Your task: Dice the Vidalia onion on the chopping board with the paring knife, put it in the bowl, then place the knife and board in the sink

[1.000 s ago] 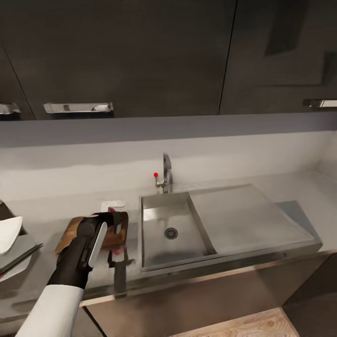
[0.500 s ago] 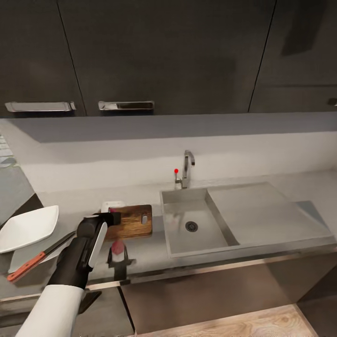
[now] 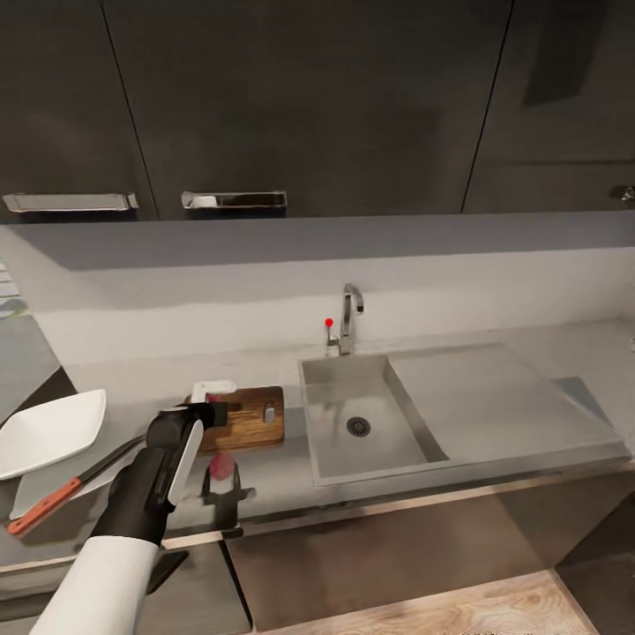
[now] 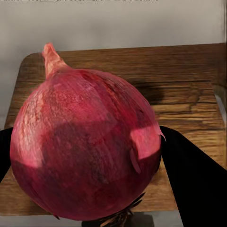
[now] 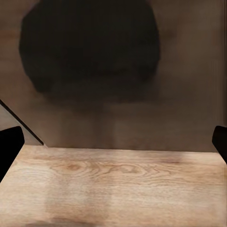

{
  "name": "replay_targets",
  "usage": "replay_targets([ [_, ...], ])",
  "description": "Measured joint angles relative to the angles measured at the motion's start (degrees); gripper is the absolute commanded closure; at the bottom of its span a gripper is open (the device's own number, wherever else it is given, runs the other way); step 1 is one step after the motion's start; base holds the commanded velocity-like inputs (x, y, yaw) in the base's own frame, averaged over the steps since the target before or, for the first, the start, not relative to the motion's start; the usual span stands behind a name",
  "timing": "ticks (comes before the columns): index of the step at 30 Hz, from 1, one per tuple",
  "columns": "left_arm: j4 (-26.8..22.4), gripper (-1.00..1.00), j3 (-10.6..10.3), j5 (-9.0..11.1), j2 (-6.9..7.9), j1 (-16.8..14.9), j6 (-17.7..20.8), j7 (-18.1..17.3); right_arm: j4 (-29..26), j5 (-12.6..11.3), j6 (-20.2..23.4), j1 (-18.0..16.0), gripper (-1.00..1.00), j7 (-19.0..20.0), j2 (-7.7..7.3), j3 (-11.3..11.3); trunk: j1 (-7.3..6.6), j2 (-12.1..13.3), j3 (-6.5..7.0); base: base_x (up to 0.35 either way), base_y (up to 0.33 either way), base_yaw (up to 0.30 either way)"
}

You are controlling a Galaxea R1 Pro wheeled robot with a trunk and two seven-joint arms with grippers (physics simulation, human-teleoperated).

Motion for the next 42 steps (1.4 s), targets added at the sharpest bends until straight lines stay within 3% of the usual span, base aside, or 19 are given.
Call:
replay_targets([
  [11, 0.2, 1.00, 0.2, 0.0, 0.02, 0.0, 0.0, 0.0, 0.0, 0.0, 0.0, 0.0, -1.00, 0.0, 0.09, 0.0, 0.00, 0.0, -0.09, 0.000, 0.000, -0.013],
  [42, 0.6, 1.00, 0.0, 0.0, -0.17, 0.0, 0.0, 0.0, 0.0, 0.0, 0.1, 0.0, -1.00, 0.0, 0.09, 0.0, -0.01, 0.0, -2.95, 0.045, 0.000, 0.000],
])
